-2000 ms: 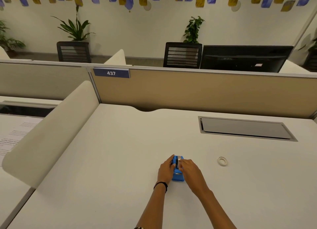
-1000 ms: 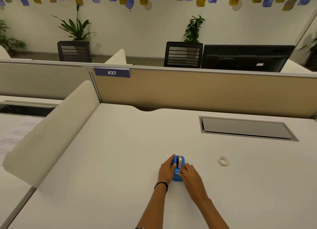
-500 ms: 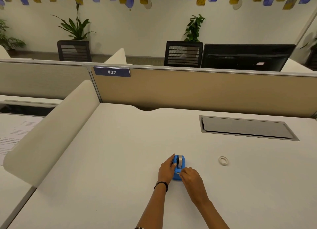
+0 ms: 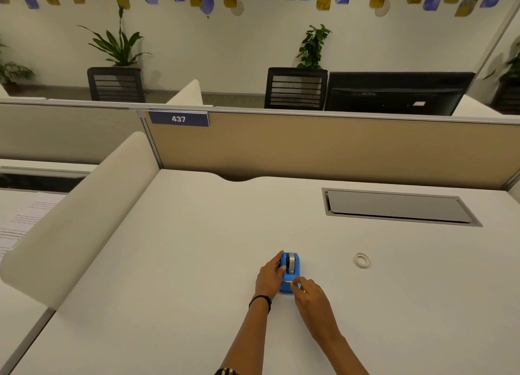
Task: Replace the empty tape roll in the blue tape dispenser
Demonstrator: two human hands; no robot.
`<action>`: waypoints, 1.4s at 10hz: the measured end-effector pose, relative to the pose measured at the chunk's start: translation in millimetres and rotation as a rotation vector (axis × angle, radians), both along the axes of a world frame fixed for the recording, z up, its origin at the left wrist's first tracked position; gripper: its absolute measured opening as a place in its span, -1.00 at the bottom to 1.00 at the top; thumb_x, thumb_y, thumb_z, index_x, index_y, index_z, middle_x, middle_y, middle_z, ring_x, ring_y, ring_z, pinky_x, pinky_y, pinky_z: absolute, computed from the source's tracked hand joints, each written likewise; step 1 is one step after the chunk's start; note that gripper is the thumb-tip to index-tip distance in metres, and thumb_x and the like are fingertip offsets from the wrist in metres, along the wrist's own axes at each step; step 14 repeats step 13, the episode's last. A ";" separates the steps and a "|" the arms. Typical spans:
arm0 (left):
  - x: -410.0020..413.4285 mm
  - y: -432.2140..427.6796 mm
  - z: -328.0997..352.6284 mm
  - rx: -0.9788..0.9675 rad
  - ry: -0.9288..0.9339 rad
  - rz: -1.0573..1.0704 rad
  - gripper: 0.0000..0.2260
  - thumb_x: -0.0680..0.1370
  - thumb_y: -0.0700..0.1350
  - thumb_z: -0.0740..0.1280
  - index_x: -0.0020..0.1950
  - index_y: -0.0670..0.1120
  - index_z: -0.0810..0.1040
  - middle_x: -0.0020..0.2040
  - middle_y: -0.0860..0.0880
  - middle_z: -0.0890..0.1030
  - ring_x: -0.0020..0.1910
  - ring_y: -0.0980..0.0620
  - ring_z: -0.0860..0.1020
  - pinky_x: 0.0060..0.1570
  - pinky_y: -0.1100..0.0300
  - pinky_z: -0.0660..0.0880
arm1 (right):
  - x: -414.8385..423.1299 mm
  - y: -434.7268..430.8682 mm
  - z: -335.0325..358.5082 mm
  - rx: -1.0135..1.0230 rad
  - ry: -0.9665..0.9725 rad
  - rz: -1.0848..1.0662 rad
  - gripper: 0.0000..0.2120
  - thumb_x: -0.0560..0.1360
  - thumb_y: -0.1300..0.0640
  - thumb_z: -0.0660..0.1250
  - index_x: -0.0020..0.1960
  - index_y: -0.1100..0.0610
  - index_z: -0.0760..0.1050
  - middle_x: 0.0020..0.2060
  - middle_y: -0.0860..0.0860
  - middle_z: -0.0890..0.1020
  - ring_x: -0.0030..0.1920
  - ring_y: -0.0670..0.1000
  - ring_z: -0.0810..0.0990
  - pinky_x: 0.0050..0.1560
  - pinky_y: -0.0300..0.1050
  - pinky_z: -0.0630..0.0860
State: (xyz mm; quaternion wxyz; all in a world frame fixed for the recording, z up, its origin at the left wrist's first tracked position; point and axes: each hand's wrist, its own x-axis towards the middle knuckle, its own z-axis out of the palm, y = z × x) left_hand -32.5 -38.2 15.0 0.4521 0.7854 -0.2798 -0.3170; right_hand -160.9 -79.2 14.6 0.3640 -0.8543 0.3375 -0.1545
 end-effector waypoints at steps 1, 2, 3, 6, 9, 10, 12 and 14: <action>2.7 2.2 -0.9 0.019 0.011 -0.045 -0.59 0.62 -0.19 0.14 0.47 -0.09 0.21 0.44 -0.09 0.36 0.39 -0.04 0.38 0.38 0.11 0.31 | -1.8 -4.9 -0.8 0.067 0.058 0.046 -0.72 0.60 0.16 0.08 0.25 0.17 0.41 0.12 0.11 0.57 0.07 -0.01 0.51 0.13 -0.32 0.36; 5.3 4.1 -1.8 0.025 0.032 -0.065 -0.58 0.61 -0.20 0.16 0.47 -0.10 0.21 0.43 -0.08 0.37 0.39 -0.02 0.38 0.36 0.15 0.31 | -5.6 -9.5 -0.1 -0.094 0.049 0.161 -0.35 0.56 -0.17 -0.20 0.28 0.25 0.41 0.17 0.16 0.59 0.15 0.09 0.58 0.19 -0.21 0.46; 7.0 5.2 -1.6 0.039 0.020 -0.076 -0.59 0.59 -0.21 0.19 0.45 -0.11 0.26 0.40 -0.09 0.42 0.36 -0.03 0.41 0.34 0.16 0.33 | -16.0 -9.7 -11.4 -0.088 0.153 0.204 -0.34 0.46 -0.33 -0.29 0.43 0.01 0.01 0.29 0.10 0.48 0.22 0.03 0.50 0.27 -0.30 0.32; -12.0 21.1 -8.1 0.050 -0.058 0.000 -0.65 0.60 -0.22 0.15 0.39 -0.10 0.36 0.35 -0.08 0.48 0.32 -0.02 0.45 0.32 0.16 0.35 | -37.4 -10.2 -17.7 -0.007 0.194 0.205 -0.52 0.59 0.11 0.09 0.45 -0.10 0.02 0.45 -0.08 0.24 0.43 -0.07 0.25 0.42 -0.21 0.19; -15.9 38.6 1.1 0.241 -0.179 -0.150 -0.61 0.61 -0.17 0.14 0.45 -0.10 0.26 0.45 -0.07 0.35 0.41 -0.02 0.34 0.42 0.17 0.23 | -53.1 -39.5 -10.8 -0.274 0.174 0.289 -0.77 0.56 0.19 0.15 0.12 0.01 0.51 0.47 -0.11 0.19 0.43 -0.07 0.26 0.37 -0.27 0.25; -16.2 43.5 6.8 0.295 -0.203 -0.222 -0.61 0.60 -0.19 0.14 0.44 -0.09 0.26 0.44 -0.07 0.37 0.40 -0.02 0.35 0.41 0.15 0.26 | -52.9 -50.4 0.3 -0.324 0.138 0.242 -0.73 0.55 0.26 0.15 0.18 0.06 0.48 0.45 -0.01 0.25 0.43 -0.02 0.27 0.38 -0.26 0.24; -12.4 49.8 29.9 0.356 -0.381 -0.344 -0.61 0.61 -0.14 0.10 0.45 0.03 0.25 0.44 -0.04 0.36 0.38 -0.03 0.37 0.38 0.13 0.28 | -46.8 -74.2 41.5 -0.376 0.099 0.116 -0.62 0.53 0.34 0.18 0.33 0.14 0.37 0.45 0.12 0.23 0.43 0.05 0.28 0.39 -0.19 0.26; -9.1 42.0 58.6 0.270 -0.525 -0.357 -0.60 0.61 -0.18 0.10 0.45 0.02 0.24 0.45 -0.01 0.35 0.39 0.00 0.34 0.36 0.15 0.27 | -38.0 -88.1 71.2 -0.417 0.078 0.053 -0.58 0.54 0.30 0.18 0.38 0.14 0.27 0.47 0.15 0.17 0.45 0.08 0.24 0.41 -0.12 0.24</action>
